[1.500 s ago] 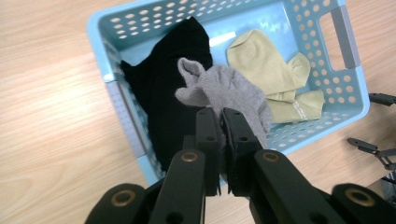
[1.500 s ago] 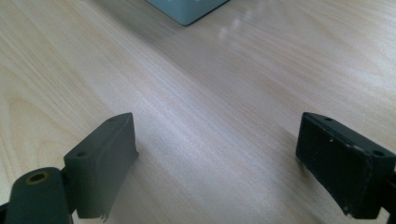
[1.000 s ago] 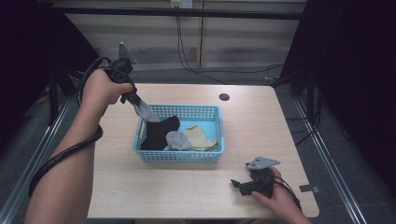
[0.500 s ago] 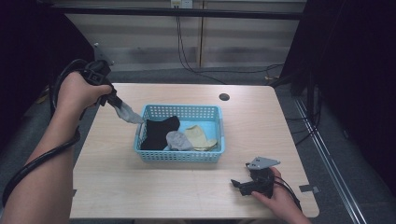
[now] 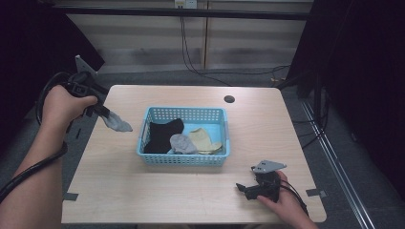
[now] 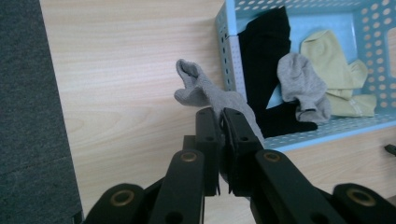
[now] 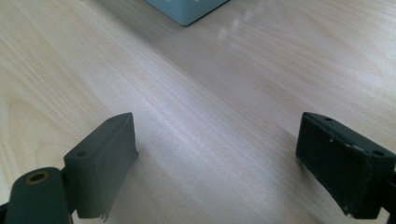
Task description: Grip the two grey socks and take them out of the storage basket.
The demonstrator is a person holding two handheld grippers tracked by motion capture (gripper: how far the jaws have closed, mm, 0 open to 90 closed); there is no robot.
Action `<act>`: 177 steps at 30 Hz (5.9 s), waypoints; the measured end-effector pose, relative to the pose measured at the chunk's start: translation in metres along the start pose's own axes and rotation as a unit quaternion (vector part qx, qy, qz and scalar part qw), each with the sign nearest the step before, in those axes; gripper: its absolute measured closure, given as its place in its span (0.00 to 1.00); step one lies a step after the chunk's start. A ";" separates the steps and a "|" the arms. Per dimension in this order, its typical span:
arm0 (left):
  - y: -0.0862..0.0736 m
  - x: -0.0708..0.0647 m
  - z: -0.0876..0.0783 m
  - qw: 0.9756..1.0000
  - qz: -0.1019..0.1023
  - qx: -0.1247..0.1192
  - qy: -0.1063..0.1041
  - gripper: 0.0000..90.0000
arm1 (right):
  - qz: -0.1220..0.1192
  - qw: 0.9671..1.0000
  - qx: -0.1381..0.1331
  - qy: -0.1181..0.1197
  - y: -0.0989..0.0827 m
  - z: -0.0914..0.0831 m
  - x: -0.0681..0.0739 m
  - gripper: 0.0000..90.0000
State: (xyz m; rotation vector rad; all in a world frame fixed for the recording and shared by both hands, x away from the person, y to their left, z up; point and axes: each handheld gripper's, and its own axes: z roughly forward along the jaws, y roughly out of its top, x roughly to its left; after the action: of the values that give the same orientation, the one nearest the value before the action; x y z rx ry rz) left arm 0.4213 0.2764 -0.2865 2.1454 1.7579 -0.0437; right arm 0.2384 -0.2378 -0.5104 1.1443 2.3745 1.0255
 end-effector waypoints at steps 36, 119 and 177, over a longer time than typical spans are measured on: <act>-0.025 0.016 0.097 1.000 -0.001 0.004 0.006 0.75 | 0.001 1.000 -0.001 0.000 0.000 0.001 0.000 0.13; -0.010 -0.126 0.204 0.983 0.139 0.098 -0.070 0.51 | 0.000 1.000 -0.001 0.000 0.000 0.001 0.000 0.13; 0.015 -0.138 0.157 0.983 0.151 0.099 -0.039 0.93 | 0.001 1.000 -0.002 0.001 0.000 0.001 0.000 0.13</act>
State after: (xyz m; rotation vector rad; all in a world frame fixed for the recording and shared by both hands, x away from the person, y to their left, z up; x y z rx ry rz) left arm 0.4367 0.0972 -0.3938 2.4935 1.4191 -0.2302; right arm 0.2388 -0.2375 -0.5107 1.1444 2.3732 1.0311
